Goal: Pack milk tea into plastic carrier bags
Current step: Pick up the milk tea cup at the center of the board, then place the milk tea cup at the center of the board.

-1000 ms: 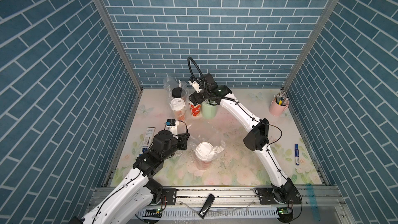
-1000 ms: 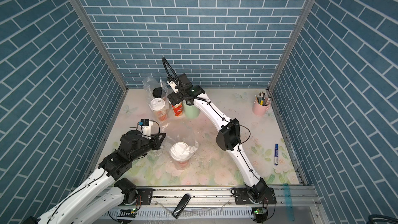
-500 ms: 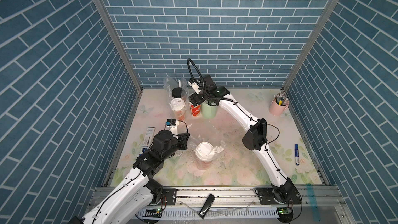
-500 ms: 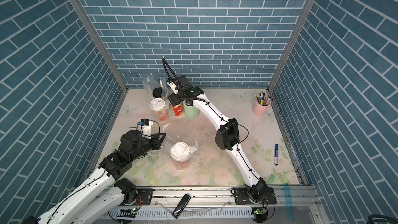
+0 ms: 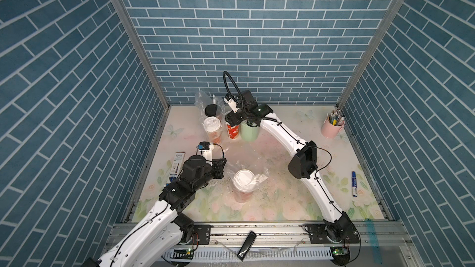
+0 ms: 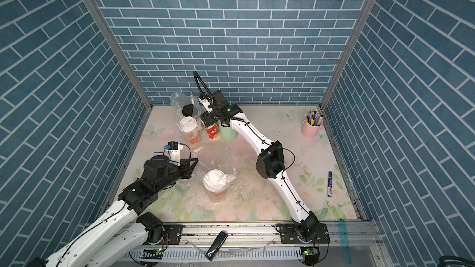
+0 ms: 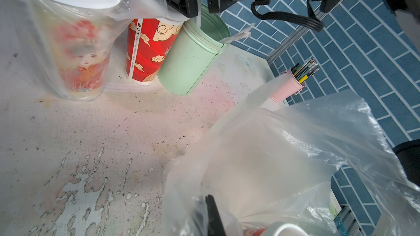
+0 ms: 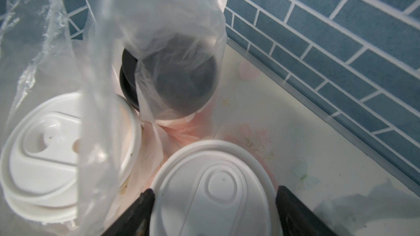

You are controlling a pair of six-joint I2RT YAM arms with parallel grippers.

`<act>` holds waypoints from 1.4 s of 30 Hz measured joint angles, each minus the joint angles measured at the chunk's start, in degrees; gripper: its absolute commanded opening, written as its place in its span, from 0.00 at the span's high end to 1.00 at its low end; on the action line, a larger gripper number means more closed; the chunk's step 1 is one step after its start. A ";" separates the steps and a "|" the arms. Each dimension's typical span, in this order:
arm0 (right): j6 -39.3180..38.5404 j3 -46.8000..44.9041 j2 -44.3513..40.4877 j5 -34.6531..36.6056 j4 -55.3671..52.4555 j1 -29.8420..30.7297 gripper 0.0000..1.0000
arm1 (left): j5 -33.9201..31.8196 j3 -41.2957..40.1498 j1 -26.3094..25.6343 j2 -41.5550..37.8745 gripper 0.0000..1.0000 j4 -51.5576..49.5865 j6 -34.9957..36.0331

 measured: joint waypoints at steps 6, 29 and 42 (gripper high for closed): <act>0.28 0.15 0.20 -0.48 0.35 -0.07 0.30 | -0.22 -0.48 0.00 0.00 1.00 0.09 0.02; 0.31 -5.57 -5.25 -1.79 0.72 -0.22 0.38 | -0.44 -1.81 0.00 -2.47 1.00 0.37 0.02; 0.33 -9.77 -13.60 -6.29 0.48 -0.22 0.41 | -0.81 -1.84 0.00 -4.13 1.00 0.39 0.04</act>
